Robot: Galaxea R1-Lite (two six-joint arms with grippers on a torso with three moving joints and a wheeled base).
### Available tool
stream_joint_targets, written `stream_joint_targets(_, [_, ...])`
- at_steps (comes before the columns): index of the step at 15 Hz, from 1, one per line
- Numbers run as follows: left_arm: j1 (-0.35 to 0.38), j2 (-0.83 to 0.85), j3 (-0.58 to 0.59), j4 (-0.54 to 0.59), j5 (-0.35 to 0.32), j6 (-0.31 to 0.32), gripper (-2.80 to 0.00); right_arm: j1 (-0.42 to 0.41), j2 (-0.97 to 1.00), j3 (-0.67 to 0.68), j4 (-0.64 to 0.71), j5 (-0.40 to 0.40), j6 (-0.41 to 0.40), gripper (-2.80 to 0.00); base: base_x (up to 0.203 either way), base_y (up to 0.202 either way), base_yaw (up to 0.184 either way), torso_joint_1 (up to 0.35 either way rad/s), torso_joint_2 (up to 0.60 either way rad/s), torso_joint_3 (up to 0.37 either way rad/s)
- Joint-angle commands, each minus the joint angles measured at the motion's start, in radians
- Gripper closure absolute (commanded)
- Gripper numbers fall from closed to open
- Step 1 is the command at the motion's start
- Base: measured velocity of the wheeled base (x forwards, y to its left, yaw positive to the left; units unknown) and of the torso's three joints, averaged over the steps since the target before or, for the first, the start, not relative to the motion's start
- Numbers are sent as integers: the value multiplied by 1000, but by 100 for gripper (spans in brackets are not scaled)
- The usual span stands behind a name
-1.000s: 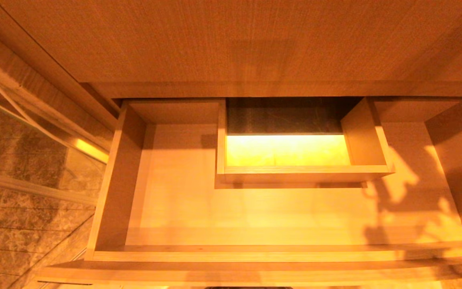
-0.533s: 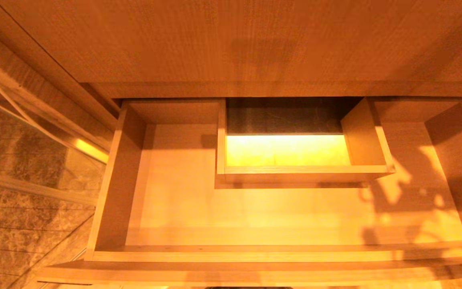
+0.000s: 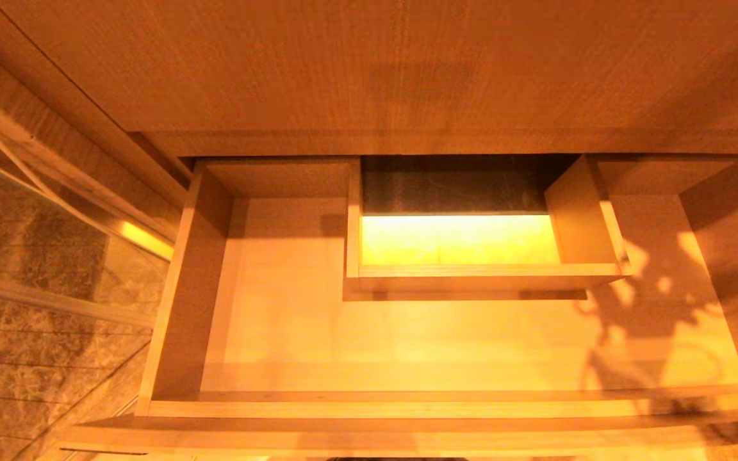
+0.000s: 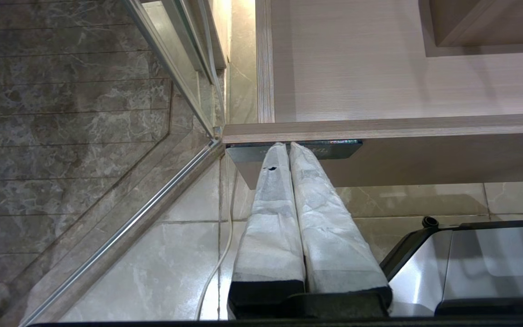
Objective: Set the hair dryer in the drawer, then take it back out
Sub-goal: Place it on the countertop
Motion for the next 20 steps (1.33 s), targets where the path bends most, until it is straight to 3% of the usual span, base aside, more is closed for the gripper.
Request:
stream_joint_targets(1, [0,0,2,0,0,0,0,4,15,0,-8,2,0,0,0,0,0,0,0,0])
stream_joint_targets(11, [0,0,2,0,0,0,0,7,46,5,-81,2,39,0,0,0,0,0,0,0])
stream_joint_targets(15, [0,0,2,0,0,0,0,7,3,15,27,-10,54,0,0,0,0,0,0,0])
stream_joint_targets(20, [0,0,2,0,0,1,0,7,-128,126,36,-6,71,0,0,0,0,0,0,0])
